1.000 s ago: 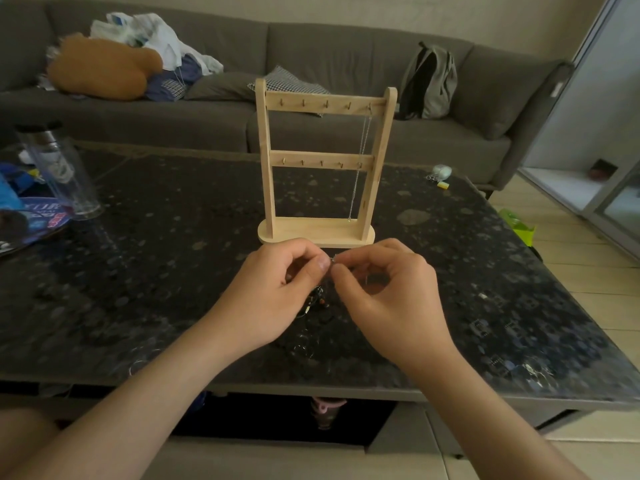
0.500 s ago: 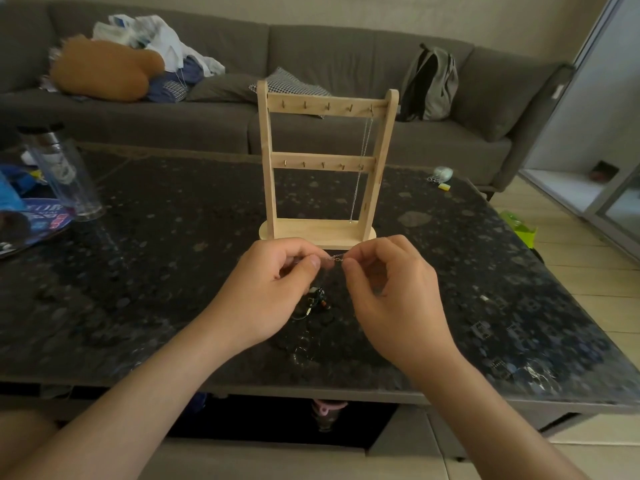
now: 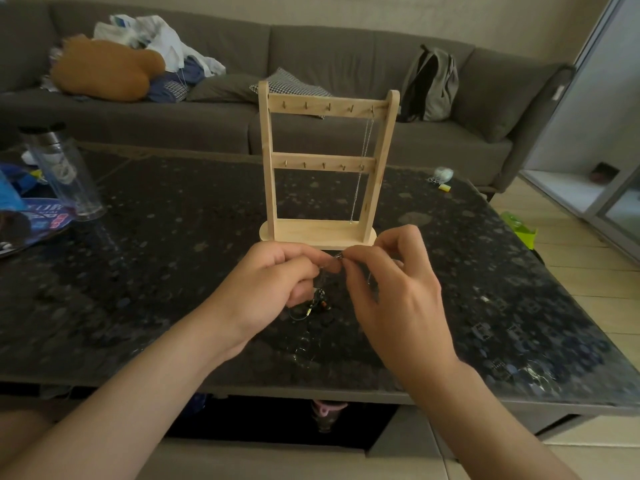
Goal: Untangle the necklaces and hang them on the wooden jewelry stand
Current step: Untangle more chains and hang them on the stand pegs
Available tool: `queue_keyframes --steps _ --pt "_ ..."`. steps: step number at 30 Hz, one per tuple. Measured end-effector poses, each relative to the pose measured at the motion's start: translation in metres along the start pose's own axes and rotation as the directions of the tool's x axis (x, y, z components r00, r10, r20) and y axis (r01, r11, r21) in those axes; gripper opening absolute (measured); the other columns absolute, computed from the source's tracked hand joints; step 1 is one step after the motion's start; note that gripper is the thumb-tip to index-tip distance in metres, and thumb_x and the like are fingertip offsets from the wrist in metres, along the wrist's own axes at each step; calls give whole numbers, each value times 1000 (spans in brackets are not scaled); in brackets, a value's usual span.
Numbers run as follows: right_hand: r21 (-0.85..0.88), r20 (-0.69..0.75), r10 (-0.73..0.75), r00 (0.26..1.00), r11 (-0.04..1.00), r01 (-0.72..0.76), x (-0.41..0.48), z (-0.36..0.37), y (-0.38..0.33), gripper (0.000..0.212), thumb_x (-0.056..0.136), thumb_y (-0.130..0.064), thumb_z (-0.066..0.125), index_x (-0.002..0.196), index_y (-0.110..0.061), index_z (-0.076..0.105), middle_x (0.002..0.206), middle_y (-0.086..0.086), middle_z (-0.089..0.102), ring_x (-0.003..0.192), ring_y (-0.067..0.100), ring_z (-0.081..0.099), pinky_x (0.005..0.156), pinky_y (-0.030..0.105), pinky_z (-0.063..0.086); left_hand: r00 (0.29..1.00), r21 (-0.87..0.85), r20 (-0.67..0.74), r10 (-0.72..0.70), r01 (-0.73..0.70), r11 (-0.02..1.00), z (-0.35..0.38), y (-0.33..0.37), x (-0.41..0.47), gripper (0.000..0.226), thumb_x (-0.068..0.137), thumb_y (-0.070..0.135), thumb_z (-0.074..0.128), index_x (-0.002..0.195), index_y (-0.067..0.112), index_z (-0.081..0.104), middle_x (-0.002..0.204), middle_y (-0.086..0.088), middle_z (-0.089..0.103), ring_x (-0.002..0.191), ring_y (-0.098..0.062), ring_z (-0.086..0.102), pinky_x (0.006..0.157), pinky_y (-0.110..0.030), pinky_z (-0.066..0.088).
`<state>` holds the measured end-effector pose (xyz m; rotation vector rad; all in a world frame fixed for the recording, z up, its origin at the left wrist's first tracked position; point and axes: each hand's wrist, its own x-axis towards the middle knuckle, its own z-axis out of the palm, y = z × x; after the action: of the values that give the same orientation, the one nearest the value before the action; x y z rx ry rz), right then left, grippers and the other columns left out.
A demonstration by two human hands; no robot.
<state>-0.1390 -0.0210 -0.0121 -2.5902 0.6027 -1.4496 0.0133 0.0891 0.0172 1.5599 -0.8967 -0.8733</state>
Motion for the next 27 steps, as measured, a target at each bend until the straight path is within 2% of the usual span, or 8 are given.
queue_keyframes --steps 7,10,14,17,19,21,24,27 --pt "37 -6 58 998 998 -58 1 3 -2 25 99 -15 77 122 -6 79 104 4 51 86 3 44 77 9 44 1000 -52 31 -6 8 999 -2 1 -2 35 111 12 52 104 19 86 61 -3 46 71 -25 45 113 -63 46" --pt "73 0 114 994 991 -113 2 4 -7 25 102 -20 70 122 -9 79 102 0 48 84 3 41 78 3 39 1000 -122 27 -11 14 992 0 0 0 31 110 11 53 112 17 84 63 -3 47 70 -22 45 98 -56 49" --pt "186 95 292 952 934 -305 5 2 -11 17 104 -24 67 102 -20 83 85 -11 46 84 4 49 72 5 38 999 -248 32 -17 25 969 1 -4 1 33 111 7 51 119 17 82 64 -2 48 62 -13 45 81 -40 43" --pt "254 216 419 882 848 -466 6 1 -9 29 106 -30 63 84 -22 80 74 -12 50 83 4 51 69 10 40 999 -251 44 -10 21 968 2 -6 2 36 112 8 51 117 21 84 66 -3 49 62 -13 44 75 -34 43" --pt "310 298 466 833 778 -546 8 0 -8 27 107 -33 63 88 -31 82 70 -6 58 82 6 55 68 15 43 999 -203 39 5 3 979 2 -6 2 36 112 10 51 119 24 83 66 -2 50 63 -13 45 77 -35 43" --pt "406 384 500 776 664 -628 10 -3 -9 25 107 -34 63 93 -34 83 65 -2 61 65 8 54 60 24 45 999 -82 14 43 -41 996 2 -6 1 35 112 12 51 125 29 79 66 -1 51 65 -13 48 78 -32 46" --pt "493 493 535 686 478 -727 12 -9 -11 25 108 -32 61 97 -32 83 51 -1 46 44 5 37 44 19 33 986 165 -11 164 -160 973 1 -6 1 33 112 18 53 139 35 63 66 5 61 68 -6 59 77 -26 49" --pt "503 502 549 669 444 -742 11 -9 -8 20 108 -29 63 103 -30 83 52 -3 50 42 2 38 43 16 35 960 353 11 280 -266 897 1 -7 0 37 112 23 54 146 34 55 76 8 71 78 -7 70 78 -20 50"
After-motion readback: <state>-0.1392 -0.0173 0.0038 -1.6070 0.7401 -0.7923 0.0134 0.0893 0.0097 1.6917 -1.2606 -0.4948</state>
